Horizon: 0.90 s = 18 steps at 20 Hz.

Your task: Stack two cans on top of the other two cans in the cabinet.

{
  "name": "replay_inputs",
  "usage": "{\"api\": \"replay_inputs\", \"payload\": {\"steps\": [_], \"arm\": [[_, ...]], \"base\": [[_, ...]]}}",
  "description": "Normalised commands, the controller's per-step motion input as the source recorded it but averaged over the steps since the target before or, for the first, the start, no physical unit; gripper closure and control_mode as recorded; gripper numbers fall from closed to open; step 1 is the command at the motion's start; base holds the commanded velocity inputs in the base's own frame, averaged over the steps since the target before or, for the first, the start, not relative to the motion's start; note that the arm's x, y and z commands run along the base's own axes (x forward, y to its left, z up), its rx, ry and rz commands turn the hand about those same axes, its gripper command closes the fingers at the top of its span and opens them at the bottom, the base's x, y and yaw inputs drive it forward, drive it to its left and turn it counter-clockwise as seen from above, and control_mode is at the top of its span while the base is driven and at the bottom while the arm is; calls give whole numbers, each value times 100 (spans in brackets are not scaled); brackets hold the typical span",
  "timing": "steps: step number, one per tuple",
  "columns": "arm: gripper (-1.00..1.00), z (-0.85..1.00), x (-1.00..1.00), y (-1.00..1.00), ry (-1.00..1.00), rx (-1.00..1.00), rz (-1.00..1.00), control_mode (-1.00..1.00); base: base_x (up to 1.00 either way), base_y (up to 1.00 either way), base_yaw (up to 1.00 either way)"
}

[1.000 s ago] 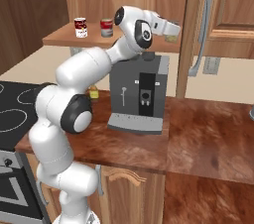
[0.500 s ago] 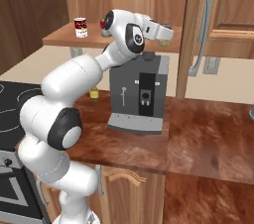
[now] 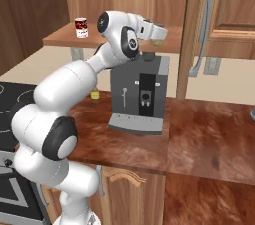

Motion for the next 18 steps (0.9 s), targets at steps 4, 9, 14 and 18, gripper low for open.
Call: {"api": "replay_inputs", "payload": {"steps": [4,9,14,18], "arm": [[100,37,-17,8,2,0,12,-100],[100,35,-15,9,4,0,10,-100],[100,34,-15,8,1,0,7,-100],[100,19,-20,8,0,0,6,-100]], "base": [[0,0,0],[0,0,0],[0,0,0],[0,0,0]]}}
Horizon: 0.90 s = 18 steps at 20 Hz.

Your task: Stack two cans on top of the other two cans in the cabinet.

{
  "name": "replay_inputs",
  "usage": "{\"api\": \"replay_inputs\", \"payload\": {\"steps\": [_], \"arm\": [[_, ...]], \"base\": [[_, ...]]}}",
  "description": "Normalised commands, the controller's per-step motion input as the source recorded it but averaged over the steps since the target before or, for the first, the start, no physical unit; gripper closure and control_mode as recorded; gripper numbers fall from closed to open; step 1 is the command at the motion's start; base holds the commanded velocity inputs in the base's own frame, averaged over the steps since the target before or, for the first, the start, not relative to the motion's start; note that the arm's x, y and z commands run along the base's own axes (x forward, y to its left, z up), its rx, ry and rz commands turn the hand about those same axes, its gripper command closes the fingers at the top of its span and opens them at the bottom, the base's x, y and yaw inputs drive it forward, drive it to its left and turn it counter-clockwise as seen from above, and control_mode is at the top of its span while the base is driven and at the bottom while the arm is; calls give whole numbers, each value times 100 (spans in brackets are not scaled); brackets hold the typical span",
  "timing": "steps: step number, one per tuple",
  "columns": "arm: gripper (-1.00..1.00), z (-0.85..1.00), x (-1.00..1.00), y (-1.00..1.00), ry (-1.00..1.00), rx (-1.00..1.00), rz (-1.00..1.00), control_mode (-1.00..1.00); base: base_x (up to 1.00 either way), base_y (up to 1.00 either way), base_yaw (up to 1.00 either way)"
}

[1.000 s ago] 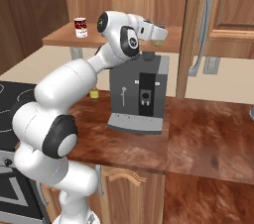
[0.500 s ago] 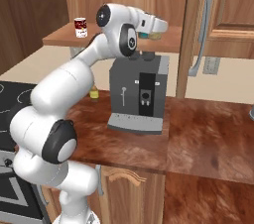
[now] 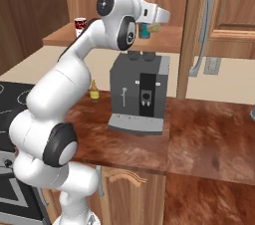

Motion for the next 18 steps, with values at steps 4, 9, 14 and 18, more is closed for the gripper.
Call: {"api": "replay_inputs", "payload": {"steps": [4,9,14,18], "arm": [[100,0,-25,13,0,0,3,-100],[100,1,-13,23,-9,0,4,-100],[100,9,-4,28,-12,0,7,-100],[100,11,0,19,-2,0,5,-100]], "base": [[0,0,0],[0,0,0],[0,0,0],[0,0,0]]}}
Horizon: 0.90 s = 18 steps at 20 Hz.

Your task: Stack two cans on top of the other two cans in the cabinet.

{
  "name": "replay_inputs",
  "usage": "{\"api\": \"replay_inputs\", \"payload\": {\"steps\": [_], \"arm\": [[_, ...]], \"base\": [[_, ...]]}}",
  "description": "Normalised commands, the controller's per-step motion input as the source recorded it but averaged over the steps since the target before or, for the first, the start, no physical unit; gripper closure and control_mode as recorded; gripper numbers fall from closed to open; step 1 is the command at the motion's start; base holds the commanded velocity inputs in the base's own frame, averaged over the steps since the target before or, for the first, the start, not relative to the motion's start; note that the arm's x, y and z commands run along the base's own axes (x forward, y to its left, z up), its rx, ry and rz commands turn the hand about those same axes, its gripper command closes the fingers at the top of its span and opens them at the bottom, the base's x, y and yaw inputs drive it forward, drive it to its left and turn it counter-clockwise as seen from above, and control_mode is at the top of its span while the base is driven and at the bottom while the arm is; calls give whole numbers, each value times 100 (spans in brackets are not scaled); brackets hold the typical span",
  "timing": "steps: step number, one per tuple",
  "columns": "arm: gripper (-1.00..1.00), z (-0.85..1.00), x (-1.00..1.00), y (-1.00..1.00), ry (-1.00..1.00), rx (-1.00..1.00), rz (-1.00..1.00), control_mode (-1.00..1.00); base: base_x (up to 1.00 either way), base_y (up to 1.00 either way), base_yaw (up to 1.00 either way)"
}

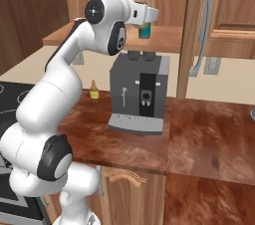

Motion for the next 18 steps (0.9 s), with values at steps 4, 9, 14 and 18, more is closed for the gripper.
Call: {"api": "replay_inputs", "payload": {"steps": [4,9,14,18], "arm": [[100,10,0,14,2,0,9,-100],[100,0,0,16,5,0,11,-100],[100,1,0,13,3,0,11,-100],[100,21,0,10,0,1,7,-100]], "base": [[0,0,0],[0,0,0],[0,0,0],[0,0,0]]}}
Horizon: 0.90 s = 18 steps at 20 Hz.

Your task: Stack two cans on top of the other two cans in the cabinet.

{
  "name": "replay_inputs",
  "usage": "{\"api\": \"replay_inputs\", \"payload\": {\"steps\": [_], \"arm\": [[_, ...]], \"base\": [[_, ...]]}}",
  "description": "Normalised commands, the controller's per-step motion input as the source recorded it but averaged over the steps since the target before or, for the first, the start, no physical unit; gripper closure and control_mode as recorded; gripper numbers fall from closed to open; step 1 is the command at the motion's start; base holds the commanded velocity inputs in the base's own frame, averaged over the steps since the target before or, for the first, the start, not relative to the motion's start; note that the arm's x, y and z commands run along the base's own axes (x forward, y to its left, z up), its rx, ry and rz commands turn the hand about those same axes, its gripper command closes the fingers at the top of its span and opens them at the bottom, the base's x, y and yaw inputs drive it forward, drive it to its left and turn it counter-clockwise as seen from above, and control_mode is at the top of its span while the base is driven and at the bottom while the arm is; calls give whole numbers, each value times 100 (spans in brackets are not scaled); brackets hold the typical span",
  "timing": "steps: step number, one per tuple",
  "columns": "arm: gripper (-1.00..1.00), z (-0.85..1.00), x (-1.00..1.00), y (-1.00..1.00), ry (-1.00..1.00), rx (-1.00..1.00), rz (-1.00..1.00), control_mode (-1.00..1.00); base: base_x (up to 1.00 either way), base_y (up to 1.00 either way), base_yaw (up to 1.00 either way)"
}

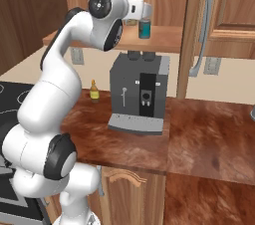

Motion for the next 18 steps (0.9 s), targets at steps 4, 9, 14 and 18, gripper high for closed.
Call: {"api": "replay_inputs", "payload": {"steps": [4,9,14,18], "arm": [[100,19,0,7,0,1,7,-100],[100,12,0,6,0,1,8,-100],[100,-3,15,2,0,0,4,-100],[100,-35,22,0,0,0,1,-100]], "base": [[0,0,0],[0,0,0],[0,0,0],[0,0,0]]}}
